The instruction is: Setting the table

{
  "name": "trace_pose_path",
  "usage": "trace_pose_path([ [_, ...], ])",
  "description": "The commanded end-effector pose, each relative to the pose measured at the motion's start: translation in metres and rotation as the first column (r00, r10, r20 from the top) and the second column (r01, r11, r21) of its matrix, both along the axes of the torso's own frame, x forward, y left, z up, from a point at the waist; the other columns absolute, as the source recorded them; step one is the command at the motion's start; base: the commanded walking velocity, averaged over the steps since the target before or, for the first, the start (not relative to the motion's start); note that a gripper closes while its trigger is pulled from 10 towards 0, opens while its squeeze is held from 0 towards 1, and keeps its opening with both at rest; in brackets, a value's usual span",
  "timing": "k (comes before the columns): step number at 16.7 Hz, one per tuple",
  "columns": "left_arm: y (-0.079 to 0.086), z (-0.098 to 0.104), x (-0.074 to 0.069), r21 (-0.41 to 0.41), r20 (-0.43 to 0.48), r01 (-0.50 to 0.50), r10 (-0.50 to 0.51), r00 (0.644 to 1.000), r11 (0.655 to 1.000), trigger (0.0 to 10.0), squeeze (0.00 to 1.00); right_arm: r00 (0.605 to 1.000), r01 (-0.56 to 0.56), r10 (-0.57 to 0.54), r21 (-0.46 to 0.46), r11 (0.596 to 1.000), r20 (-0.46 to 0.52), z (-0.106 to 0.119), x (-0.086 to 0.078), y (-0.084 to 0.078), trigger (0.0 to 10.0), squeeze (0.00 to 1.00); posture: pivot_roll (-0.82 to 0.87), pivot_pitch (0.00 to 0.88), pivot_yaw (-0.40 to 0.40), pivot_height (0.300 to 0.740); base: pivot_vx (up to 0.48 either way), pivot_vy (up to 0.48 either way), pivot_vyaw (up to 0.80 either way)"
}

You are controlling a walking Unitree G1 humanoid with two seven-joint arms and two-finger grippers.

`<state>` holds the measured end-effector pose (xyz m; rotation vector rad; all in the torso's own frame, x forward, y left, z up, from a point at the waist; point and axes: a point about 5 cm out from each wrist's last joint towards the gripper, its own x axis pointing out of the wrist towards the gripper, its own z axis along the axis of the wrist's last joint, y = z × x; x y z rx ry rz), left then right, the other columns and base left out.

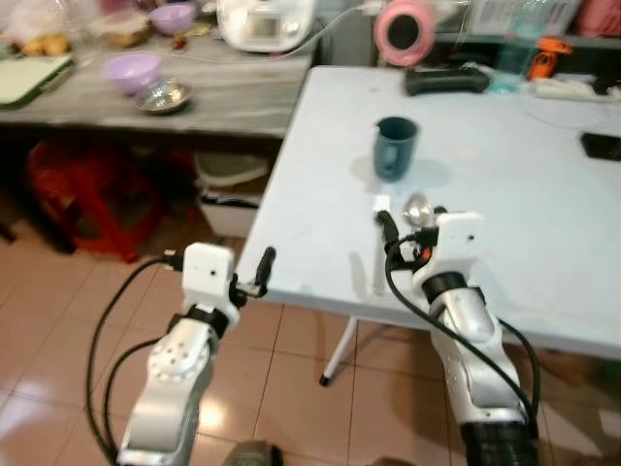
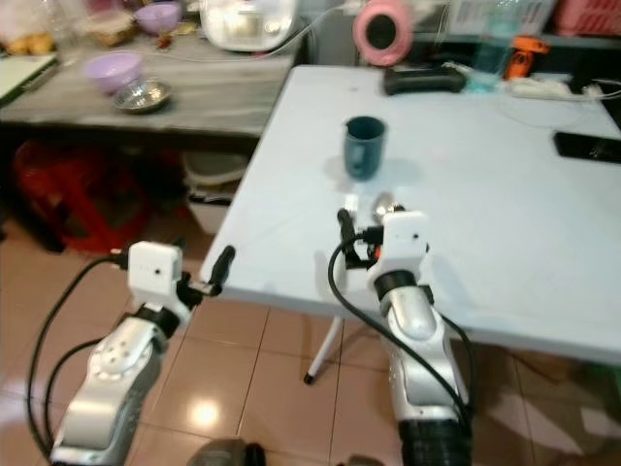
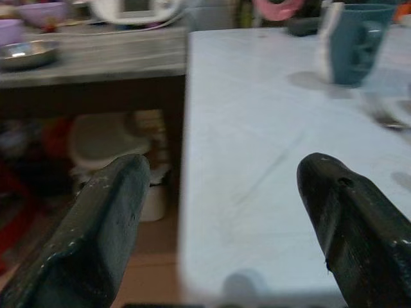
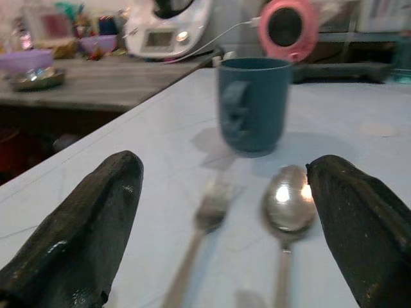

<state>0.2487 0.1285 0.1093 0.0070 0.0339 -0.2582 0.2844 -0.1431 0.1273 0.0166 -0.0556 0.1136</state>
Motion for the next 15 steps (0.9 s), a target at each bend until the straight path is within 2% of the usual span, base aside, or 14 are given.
trace_pose_path([
  [1,0.006,0.0,-0.002,0.018,-0.009,-0.024,0.024,1.0,1.0,10.0,0.0,1.0,0.012,-0.012,0.037,0.999,0.003,0.005,0.004,0.003,10.0,0.0,0.01,0.1,0.068,0.74,0.0,0.0,0.0],
  [4,0.002,-0.001,-0.005,0.018,-0.018,-0.005,0.006,1.0,1.0,10.0,0.0,0.996,0.082,-0.081,0.029,0.996,-0.029,0.0,0.005,-0.003,10.0,0.0,0.01,0.112,0.071,0.74,0.0,0.0,0.0],
  [8,0.004,-0.002,-0.008,0.023,-0.032,0.002,-0.001,0.999,1.0,10.0,0.0,0.986,0.149,-0.148,0.014,0.989,-0.083,-0.001,0.016,-0.006,10.0,0.0,0.01,0.142,0.071,0.74,0.0,0.0,0.0],
  [11,0.003,-0.002,-0.011,0.025,-0.038,0.004,-0.003,0.999,1.0,10.0,0.0,0.989,0.121,-0.118,0.021,0.992,-0.092,0.007,0.03,0.003,10.0,0.0,0.01,0.157,0.069,0.74,0.0,0.0,0.0],
  [13,0.004,-0.002,-0.011,0.028,-0.04,0.003,-0.001,0.999,1.0,10.0,0.0,0.992,0.097,-0.095,0.024,0.995,-0.08,0.015,0.033,0.01,10.0,0.0,0.01,0.154,0.063,0.74,0.0,0.0,0.0],
  [15,0.006,-0.001,-0.009,0.031,-0.037,-0.002,0.003,0.999,1.0,10.0,0.0,0.992,0.065,-0.062,0.024,0.998,-0.109,0.015,0.031,0.018,10.0,0.0,0.02,0.153,0.061,0.74,0.0,0.0,0.0],
])
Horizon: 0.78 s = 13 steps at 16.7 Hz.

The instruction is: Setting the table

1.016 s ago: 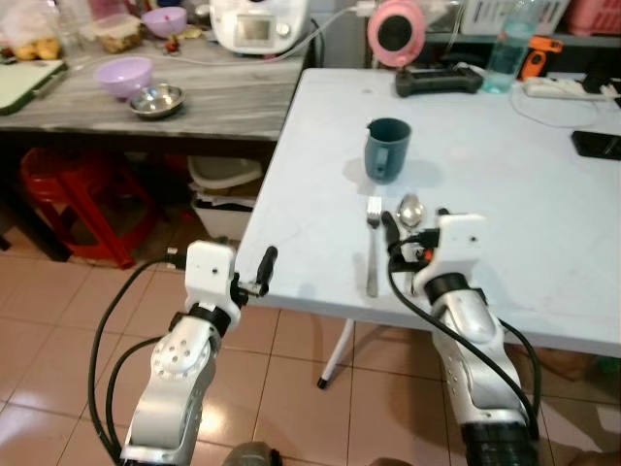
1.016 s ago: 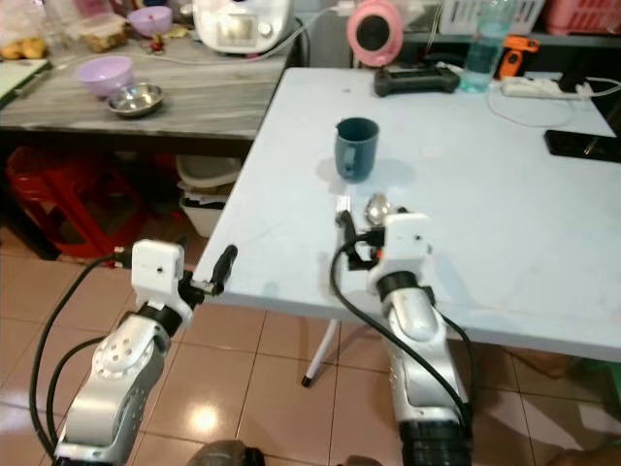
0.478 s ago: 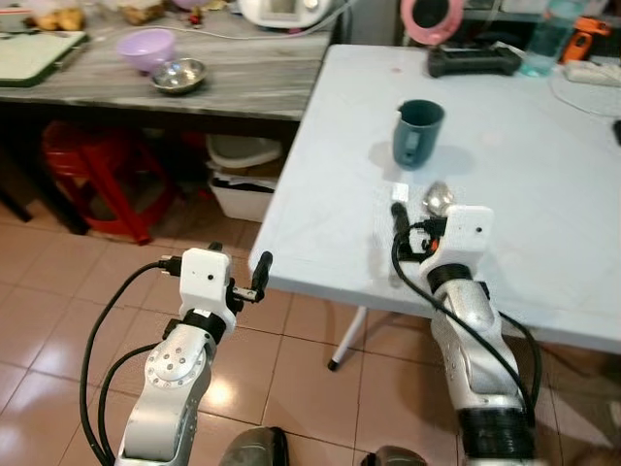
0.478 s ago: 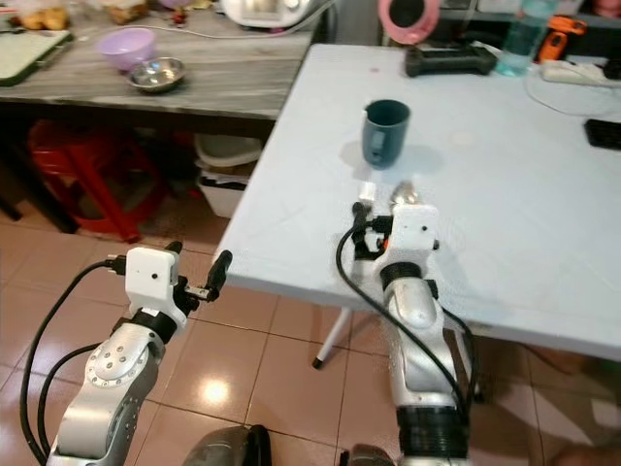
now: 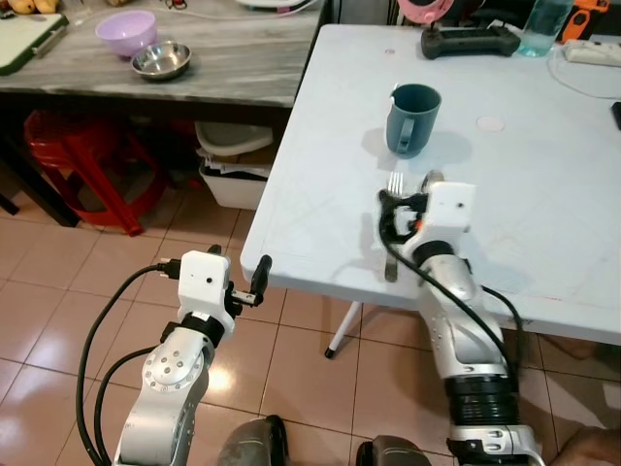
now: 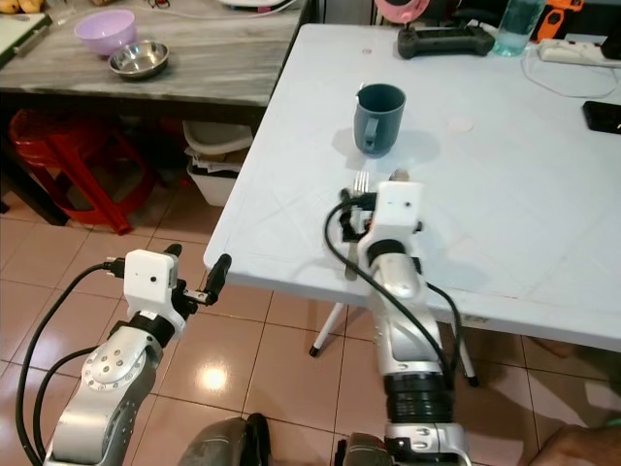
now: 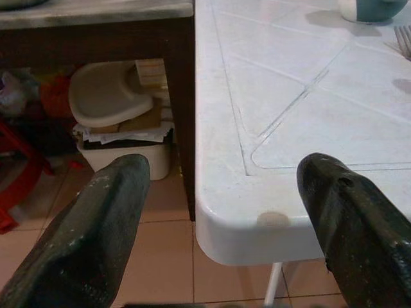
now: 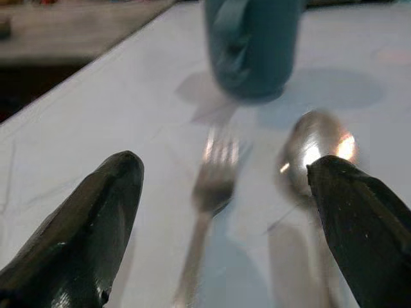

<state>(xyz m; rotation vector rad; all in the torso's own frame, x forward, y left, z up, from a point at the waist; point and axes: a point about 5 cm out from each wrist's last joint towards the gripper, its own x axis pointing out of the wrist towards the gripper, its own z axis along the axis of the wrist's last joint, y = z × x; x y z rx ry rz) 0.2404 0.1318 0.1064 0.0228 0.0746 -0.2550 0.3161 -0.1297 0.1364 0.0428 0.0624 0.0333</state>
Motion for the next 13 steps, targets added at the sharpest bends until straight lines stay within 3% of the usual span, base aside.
trace_pose_path([
  [1,0.003,0.002,0.0,0.013,0.001,0.0,0.0,1.0,1.0,10.0,0.0,1.0,-0.026,0.026,0.006,1.0,-0.008,0.004,-0.001,0.007,10.0,0.0,0.02,0.155,0.061,0.74,0.0,0.0,0.0],
  [4,0.003,0.002,-0.002,0.016,-0.005,0.007,-0.007,1.0,1.0,10.0,0.0,0.995,-0.058,0.059,0.021,0.998,-0.083,-0.005,-0.004,0.014,9.9,0.0,0.01,0.159,0.067,0.74,0.0,0.0,0.0],
  [6,0.002,0.001,-0.002,0.017,-0.011,0.016,-0.016,1.0,1.0,10.0,0.0,0.993,-0.072,0.074,0.029,0.997,-0.087,-0.007,-0.003,0.016,0.0,0.0,0.01,0.158,0.069,0.74,0.0,0.0,0.0],
  [12,0.001,0.001,-0.001,0.022,-0.013,0.025,-0.025,1.0,0.999,10.0,0.0,0.977,-0.122,0.121,0.003,0.993,-0.176,-0.011,0.007,0.017,0.0,0.0,0.02,0.16,0.069,0.74,0.0,0.0,0.0],
  [13,0.001,0.001,-0.002,0.022,-0.013,0.026,-0.025,1.0,0.999,10.0,0.0,0.974,-0.119,0.119,0.011,0.993,-0.191,-0.013,0.008,0.016,0.7,0.0,0.02,0.16,0.068,0.74,0.0,0.0,0.0],
])
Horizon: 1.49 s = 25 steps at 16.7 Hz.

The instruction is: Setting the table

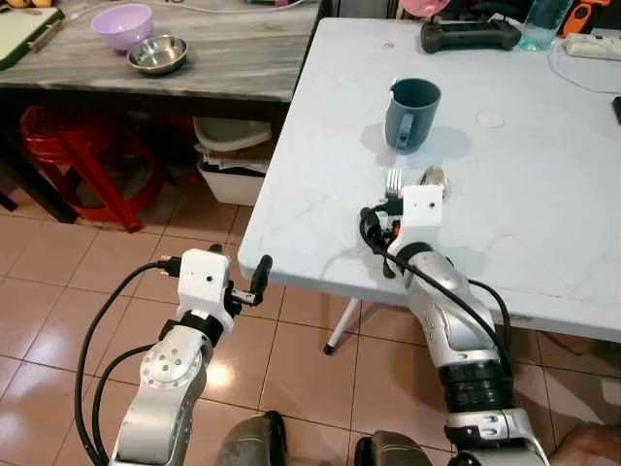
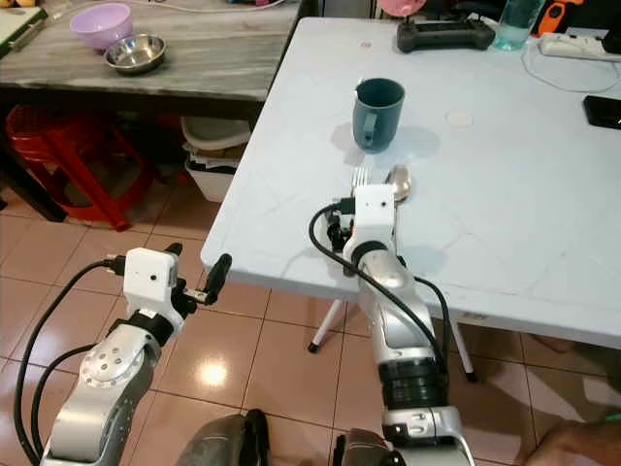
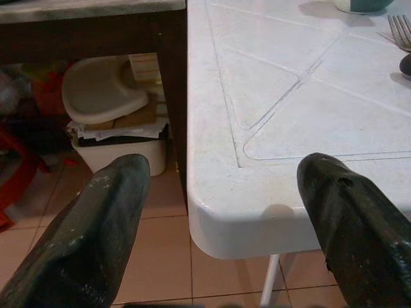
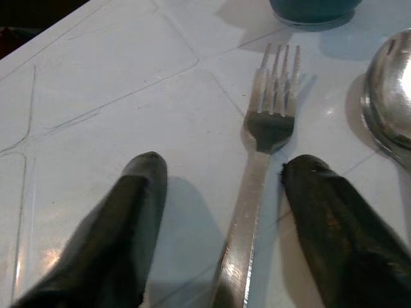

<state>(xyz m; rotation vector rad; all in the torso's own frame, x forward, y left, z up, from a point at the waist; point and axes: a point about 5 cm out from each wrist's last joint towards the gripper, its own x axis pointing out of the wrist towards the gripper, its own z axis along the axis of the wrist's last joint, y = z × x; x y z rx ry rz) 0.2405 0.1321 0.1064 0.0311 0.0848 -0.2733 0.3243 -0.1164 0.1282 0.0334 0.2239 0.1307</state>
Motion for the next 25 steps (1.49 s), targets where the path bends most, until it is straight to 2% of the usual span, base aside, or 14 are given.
trace_pose_path([
  [1,0.001,0.001,-0.002,0.014,-0.004,0.005,-0.005,1.0,1.0,10.0,0.0,0.999,-0.017,0.018,0.017,1.0,-0.047,-0.006,0.0,0.003,0.8,0.0,0.02,0.16,0.067,0.74,0.0,0.0,0.0],
  [4,0.001,0.0,-0.002,0.015,-0.007,0.009,-0.009,1.0,1.0,10.0,0.0,0.994,-0.005,0.01,0.046,0.999,-0.11,-0.011,0.003,-0.004,0.6,0.0,0.02,0.161,0.069,0.74,0.0,0.0,0.0],
  [6,0.001,0.0,-0.002,0.01,-0.007,0.019,-0.019,1.0,1.0,10.0,0.0,0.988,0.012,-0.003,0.061,0.998,-0.155,-0.017,0.003,-0.008,0.2,0.0,0.02,0.159,0.068,0.74,0.0,0.0,0.0],
  [10,-0.013,0.004,-0.01,-0.061,-0.008,0.157,-0.158,0.987,0.986,10.0,0.0,0.974,0.041,-0.017,0.101,0.994,-0.228,-0.028,0.0,-0.019,0.0,0.0,0.02,0.159,0.067,0.74,0.0,0.0,0.0],
  [11,-0.018,0.003,-0.014,-0.067,-0.014,0.226,-0.228,0.974,0.972,10.0,0.0,0.97,0.054,-0.03,0.096,0.994,-0.24,-0.031,0.001,-0.025,0.0,0.0,0.02,0.159,0.067,0.74,0.0,0.0,0.0],
  [17,-0.018,0.002,-0.017,-0.061,-0.028,0.288,-0.29,0.957,0.956,10.0,0.0,0.935,0.124,-0.071,0.132,0.984,-0.348,-0.057,-0.003,-0.041,0.0,0.0,0.03,0.146,0.063,0.74,0.0,0.0,0.0],
  [21,-0.017,0.0,-0.017,-0.052,-0.031,0.298,-0.3,0.953,0.953,10.0,0.0,0.918,0.138,-0.069,0.151,0.979,-0.39,-0.066,-0.008,-0.042,0.0,0.0,0.02,0.136,0.061,0.74,0.0,0.0,0.0],
  [23,-0.015,-0.001,-0.014,-0.024,-0.029,0.28,-0.281,0.959,0.96,10.0,0.0,0.92,0.146,-0.073,0.164,0.976,-0.385,-0.065,-0.009,-0.042,0.0,0.0,0.02,0.129,0.061,0.74,0.0,0.0,0.0],
  [24,-0.014,-0.002,-0.012,-0.006,-0.029,0.251,-0.251,0.968,0.968,10.0,0.0,0.933,0.154,-0.081,0.188,0.97,-0.35,-0.058,-0.009,-0.041,0.0,0.0,0.02,0.126,0.062,0.74,0.0,0.0,0.0],
  [25,-0.01,-0.004,-0.009,0.007,-0.03,0.203,-0.203,0.979,0.979,10.0,0.0,0.96,0.158,-0.097,0.22,0.963,-0.263,-0.045,-0.01,-0.039,0.0,0.0,0.01,0.12,0.064,0.74,0.0,0.0,0.0],
])
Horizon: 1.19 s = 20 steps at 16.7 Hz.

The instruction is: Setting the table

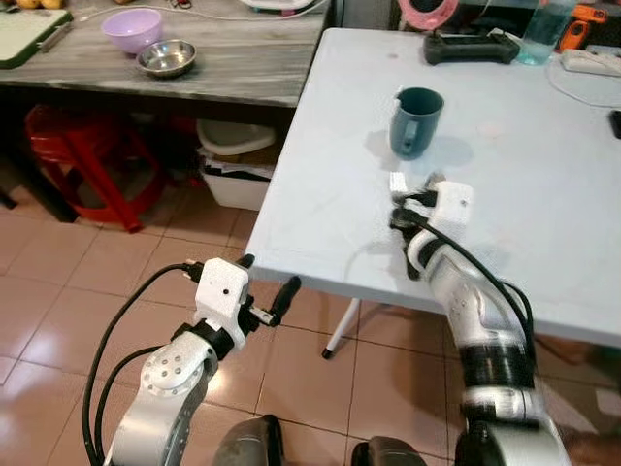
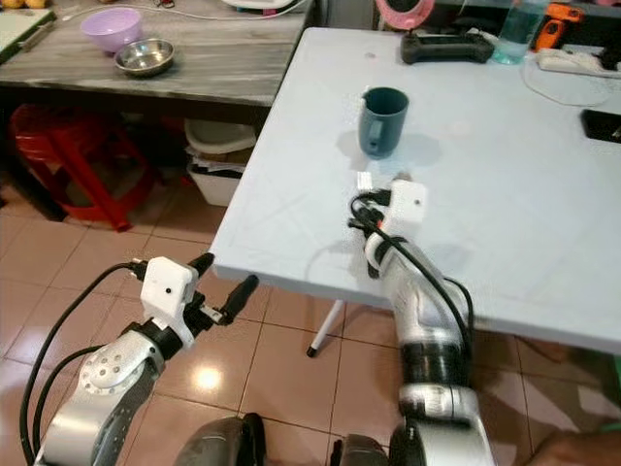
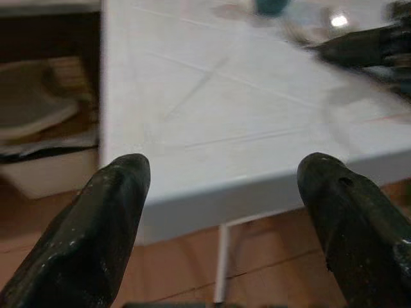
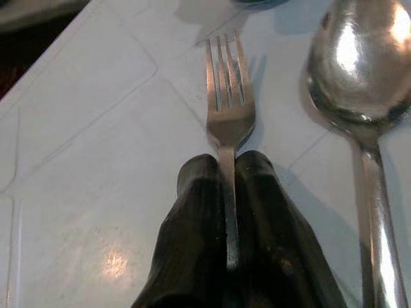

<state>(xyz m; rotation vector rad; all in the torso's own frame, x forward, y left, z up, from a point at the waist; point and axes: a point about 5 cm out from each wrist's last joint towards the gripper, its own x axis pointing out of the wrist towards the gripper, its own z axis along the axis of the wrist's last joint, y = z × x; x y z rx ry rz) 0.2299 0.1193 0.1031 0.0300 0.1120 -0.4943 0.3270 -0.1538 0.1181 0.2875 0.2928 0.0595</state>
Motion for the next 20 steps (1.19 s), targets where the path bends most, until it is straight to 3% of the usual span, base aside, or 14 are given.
trace_pose_path([
  [1,0.005,-0.002,0.002,0.019,0.003,-0.048,0.048,0.999,0.999,10.0,0.0,0.994,0.032,-0.029,0.02,0.999,-0.108,-0.027,-0.016,0.001,0.0,0.0,0.01,0.12,0.063,0.74,0.0,0.0,0.0],
  [4,0.009,-0.005,0.005,0.023,0.005,-0.105,0.105,0.994,0.994,10.0,0.0,0.997,0.034,-0.041,0.09,0.995,0.069,-0.004,-0.036,0.015,0.0,0.0,0.0,0.108,0.062,0.74,0.0,0.32,0.0],
  [6,0.009,-0.003,0.011,0.031,0.032,-0.125,0.124,0.992,0.992,10.0,0.0,0.992,0.032,-0.036,0.03,0.999,0.122,0.001,-0.041,0.017,0.0,0.0,-0.01,0.098,0.064,0.74,0.0,0.48,0.0],
  [11,0.014,-0.005,0.018,0.012,0.041,-0.212,0.212,0.977,0.977,10.0,0.0,0.982,0.108,-0.108,0.005,0.994,0.154,0.005,-0.044,0.006,0.0,0.0,-0.03,0.081,0.062,0.74,0.0,0.48,0.0],
  [15,0.01,-0.002,0.021,0.007,0.075,-0.216,0.215,0.974,0.976,10.0,0.0,0.95,0.116,-0.094,-0.057,0.992,0.299,0.027,-0.041,0.001,0.0,0.0,-0.03,0.071,0.056,0.74,0.0,0.464,0.0],
  [20,0.017,-0.002,0.027,0.011,0.086,-0.275,0.273,0.958,0.961,10.0,0.0,0.926,0.152,-0.107,-0.1,0.983,0.363,0.033,-0.047,-0.008,0.0,0.0,-0.04,0.063,0.064,0.74,0.257,0.368,0.0],
])
